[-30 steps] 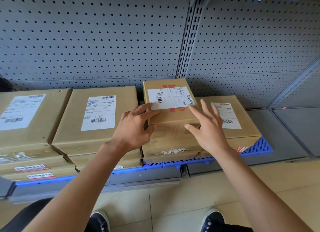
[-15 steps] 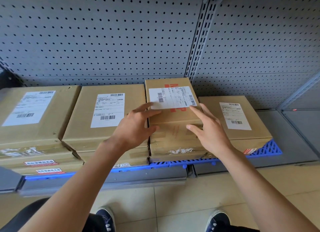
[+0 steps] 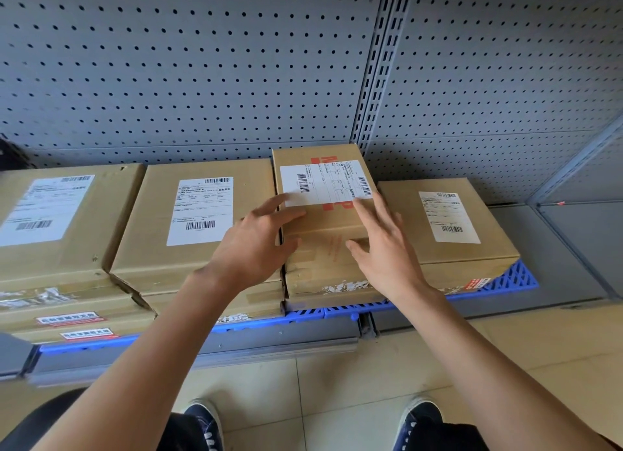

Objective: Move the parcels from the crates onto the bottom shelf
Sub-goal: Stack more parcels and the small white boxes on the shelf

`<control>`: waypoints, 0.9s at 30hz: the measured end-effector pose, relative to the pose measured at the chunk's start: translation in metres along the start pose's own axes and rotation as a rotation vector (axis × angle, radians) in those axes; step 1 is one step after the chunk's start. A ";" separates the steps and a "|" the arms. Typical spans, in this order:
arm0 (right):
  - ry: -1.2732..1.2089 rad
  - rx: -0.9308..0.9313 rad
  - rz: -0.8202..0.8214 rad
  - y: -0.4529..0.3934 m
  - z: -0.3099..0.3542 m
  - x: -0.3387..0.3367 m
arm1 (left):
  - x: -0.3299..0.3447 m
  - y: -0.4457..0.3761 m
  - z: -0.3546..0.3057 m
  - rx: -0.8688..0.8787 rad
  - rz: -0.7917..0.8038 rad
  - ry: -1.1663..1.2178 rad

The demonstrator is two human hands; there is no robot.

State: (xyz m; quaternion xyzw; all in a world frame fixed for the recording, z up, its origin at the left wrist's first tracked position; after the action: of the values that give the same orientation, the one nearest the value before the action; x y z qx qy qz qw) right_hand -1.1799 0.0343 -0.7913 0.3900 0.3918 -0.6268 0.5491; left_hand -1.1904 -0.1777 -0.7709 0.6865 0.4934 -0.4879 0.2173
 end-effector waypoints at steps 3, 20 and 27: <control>0.100 0.006 -0.021 0.002 0.004 -0.001 | 0.000 0.005 -0.005 0.012 0.007 -0.058; 0.030 -0.065 -0.018 0.065 0.124 -0.015 | -0.060 0.122 0.020 -0.054 -0.099 -0.148; -0.003 -0.311 0.123 0.110 0.247 0.011 | -0.133 0.210 0.064 -0.227 -0.140 -0.251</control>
State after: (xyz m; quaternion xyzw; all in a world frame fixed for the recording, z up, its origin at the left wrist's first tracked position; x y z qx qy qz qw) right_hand -1.0863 -0.2070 -0.7125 0.3227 0.4584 -0.5245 0.6408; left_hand -1.0379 -0.3771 -0.7189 0.5553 0.5608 -0.5248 0.3188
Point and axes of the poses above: each hand's wrist, its own y-axis away from the middle knuckle, its own x-axis out of the palm, z = x × y, the point moved 6 cm from there along -y, towards the middle knuckle, and after that the axes turned 11 degrees about x, right-handed, at the moved point
